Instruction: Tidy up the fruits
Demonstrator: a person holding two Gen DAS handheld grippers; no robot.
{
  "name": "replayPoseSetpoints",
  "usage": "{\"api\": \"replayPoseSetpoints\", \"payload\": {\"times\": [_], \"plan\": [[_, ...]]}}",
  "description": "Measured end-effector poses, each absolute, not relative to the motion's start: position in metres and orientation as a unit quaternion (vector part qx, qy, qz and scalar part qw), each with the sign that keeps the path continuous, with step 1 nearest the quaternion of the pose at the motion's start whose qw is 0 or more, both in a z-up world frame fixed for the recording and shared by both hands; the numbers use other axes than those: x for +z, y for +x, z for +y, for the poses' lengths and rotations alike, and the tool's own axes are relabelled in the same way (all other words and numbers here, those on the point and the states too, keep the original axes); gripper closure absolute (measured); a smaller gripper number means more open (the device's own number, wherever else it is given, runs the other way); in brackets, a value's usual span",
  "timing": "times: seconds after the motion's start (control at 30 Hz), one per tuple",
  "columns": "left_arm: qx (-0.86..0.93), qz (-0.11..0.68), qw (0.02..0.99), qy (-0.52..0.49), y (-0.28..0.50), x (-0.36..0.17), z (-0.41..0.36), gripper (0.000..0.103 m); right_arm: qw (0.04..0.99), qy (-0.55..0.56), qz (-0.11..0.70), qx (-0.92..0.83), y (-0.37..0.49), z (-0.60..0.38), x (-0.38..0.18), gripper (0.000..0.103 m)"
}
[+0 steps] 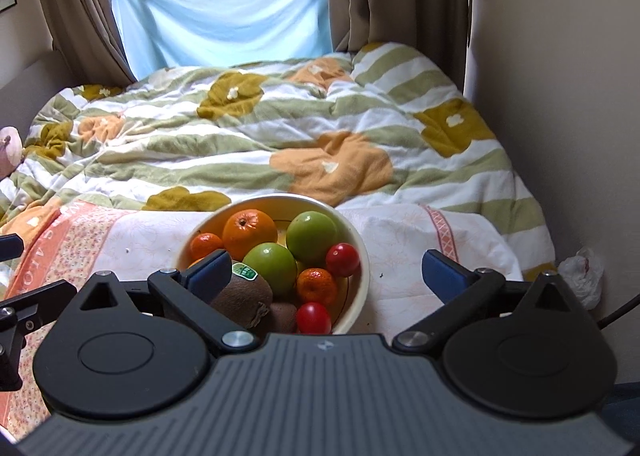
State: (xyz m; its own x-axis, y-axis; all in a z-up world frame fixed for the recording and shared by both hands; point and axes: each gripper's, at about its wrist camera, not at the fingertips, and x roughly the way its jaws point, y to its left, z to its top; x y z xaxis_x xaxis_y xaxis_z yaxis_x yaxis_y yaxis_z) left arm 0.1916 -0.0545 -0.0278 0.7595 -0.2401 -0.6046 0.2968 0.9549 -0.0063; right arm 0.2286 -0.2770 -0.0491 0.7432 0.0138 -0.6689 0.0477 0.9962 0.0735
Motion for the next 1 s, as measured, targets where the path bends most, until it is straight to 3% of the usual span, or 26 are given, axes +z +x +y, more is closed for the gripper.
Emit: {"api": "replayPoseSetpoints", "payload": {"times": [0.53, 1.0], "plan": [[-0.109, 0.26, 0.959, 0.027, 0.076, 0.036, -0.048, 0.001, 0.951, 0.038, 0.305, -0.013, 0.081, -0.277, 0.033, 0.0], [-0.049, 0.289, 0.955, 0.036, 0.036, 0.032, -0.018, 0.0, 0.944, 0.019, 0.329, -0.013, 0.021, -0.25, 0.038, 0.0]]}}
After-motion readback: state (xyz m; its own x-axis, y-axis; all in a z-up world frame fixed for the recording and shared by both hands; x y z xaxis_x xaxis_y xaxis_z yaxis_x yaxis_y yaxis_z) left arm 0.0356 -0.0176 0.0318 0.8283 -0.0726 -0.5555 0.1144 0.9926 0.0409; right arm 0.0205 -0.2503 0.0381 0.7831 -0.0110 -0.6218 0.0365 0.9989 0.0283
